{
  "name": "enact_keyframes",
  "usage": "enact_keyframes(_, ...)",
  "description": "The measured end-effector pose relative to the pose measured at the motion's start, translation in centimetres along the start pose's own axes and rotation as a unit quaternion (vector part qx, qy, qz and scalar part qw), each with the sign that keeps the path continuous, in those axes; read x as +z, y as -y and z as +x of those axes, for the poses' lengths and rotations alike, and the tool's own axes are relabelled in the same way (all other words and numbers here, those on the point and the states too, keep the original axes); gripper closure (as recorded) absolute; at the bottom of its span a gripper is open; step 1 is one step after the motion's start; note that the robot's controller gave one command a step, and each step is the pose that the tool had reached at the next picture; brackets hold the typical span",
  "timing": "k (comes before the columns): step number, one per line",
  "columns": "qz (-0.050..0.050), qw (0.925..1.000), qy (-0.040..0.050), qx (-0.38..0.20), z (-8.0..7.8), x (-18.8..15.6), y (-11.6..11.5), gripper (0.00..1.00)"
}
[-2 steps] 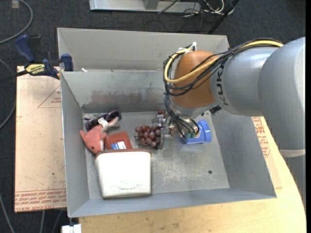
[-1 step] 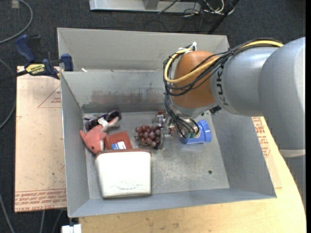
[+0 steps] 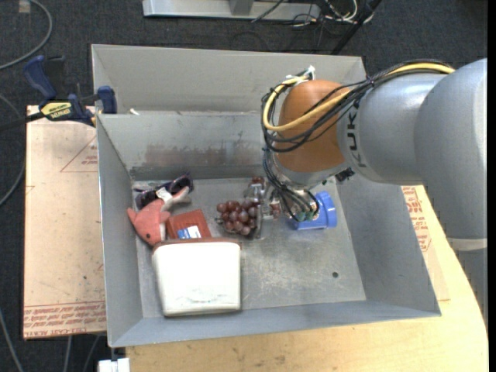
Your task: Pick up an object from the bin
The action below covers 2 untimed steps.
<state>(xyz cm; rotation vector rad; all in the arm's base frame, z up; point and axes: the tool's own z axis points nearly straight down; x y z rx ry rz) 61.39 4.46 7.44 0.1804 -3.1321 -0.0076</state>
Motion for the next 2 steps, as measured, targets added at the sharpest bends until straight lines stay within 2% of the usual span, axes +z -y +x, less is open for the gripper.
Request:
enact_keyframes(1,0.0,1.0,-0.004,0.0,0.2,-2.1,0.0,1.0)
enact_keyframes(2,0.0,1.0,0.0,0.0,0.0,-4.6,-0.1,1.0)
